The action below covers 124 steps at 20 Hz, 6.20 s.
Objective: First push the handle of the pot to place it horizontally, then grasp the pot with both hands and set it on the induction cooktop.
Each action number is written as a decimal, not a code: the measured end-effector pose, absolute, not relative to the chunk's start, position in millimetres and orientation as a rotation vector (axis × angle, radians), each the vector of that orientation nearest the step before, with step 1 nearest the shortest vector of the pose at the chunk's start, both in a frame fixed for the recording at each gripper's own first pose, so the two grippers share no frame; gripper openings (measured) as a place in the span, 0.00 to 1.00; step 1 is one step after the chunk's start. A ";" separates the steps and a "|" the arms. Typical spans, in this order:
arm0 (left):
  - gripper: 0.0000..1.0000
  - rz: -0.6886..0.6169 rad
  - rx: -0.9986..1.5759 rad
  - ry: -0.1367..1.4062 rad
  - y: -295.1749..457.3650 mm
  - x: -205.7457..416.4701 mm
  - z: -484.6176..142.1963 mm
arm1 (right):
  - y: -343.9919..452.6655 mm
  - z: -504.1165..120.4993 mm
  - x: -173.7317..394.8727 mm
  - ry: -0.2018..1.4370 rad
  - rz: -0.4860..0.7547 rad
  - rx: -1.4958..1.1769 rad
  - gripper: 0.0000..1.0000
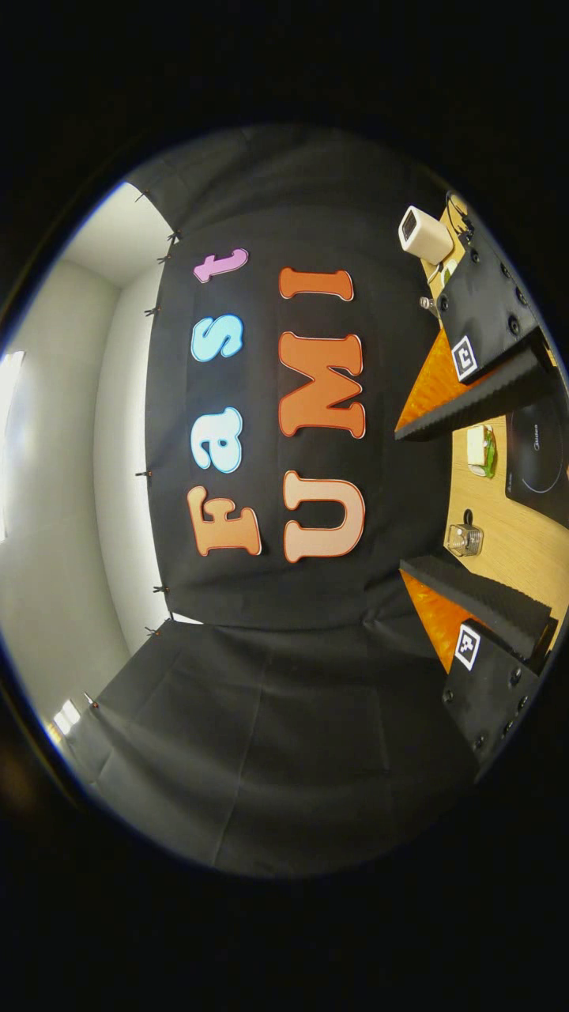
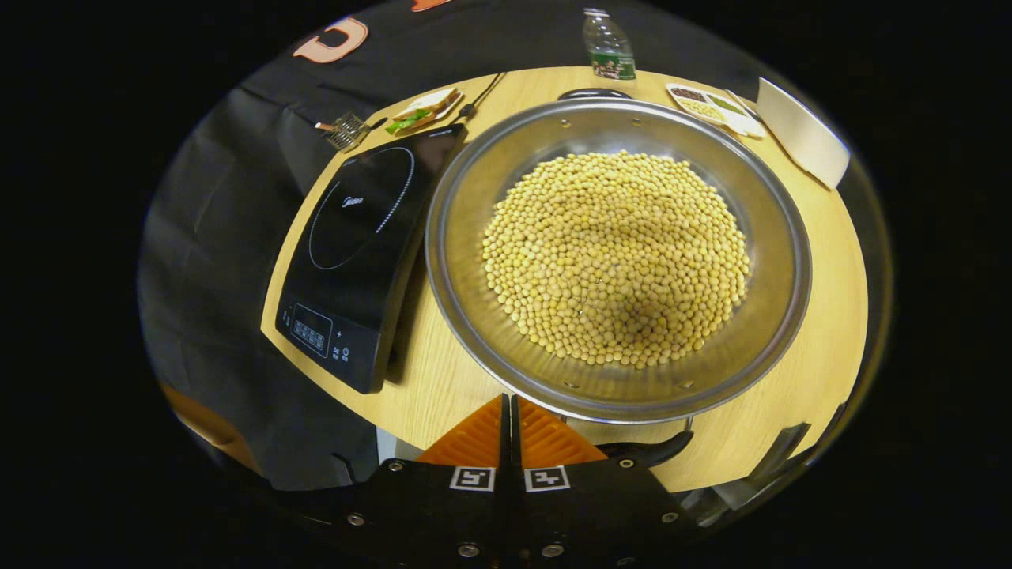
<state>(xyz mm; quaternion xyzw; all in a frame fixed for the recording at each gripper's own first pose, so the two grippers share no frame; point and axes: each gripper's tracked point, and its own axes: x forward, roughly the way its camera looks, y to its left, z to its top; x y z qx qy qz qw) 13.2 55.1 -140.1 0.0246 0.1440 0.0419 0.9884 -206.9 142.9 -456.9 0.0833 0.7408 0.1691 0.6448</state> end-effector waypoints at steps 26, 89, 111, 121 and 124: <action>0.96 0.042 0.030 0.282 37.5 29.6 -148.4 | 14.9 -491.4 -162.6 1.670 0.143 0.147 0.00; 0.97 -0.310 0.047 0.799 -199.1 29.7 -341.0 | -108.5 -472.3 -4.4 1.410 0.011 0.144 0.90; 0.98 -0.265 0.103 1.461 -256.8 -32.2 -610.8 | -111.0 -551.4 -4.3 1.537 0.021 0.053 0.93; 0.76 -0.214 0.158 1.464 -259.0 -27.9 -631.5 | -110.9 -561.2 -12.2 1.571 0.005 0.096 0.71; 0.77 -0.188 0.186 1.454 -258.7 -24.6 -632.4 | -110.1 -561.2 -13.1 1.575 0.001 0.109 0.68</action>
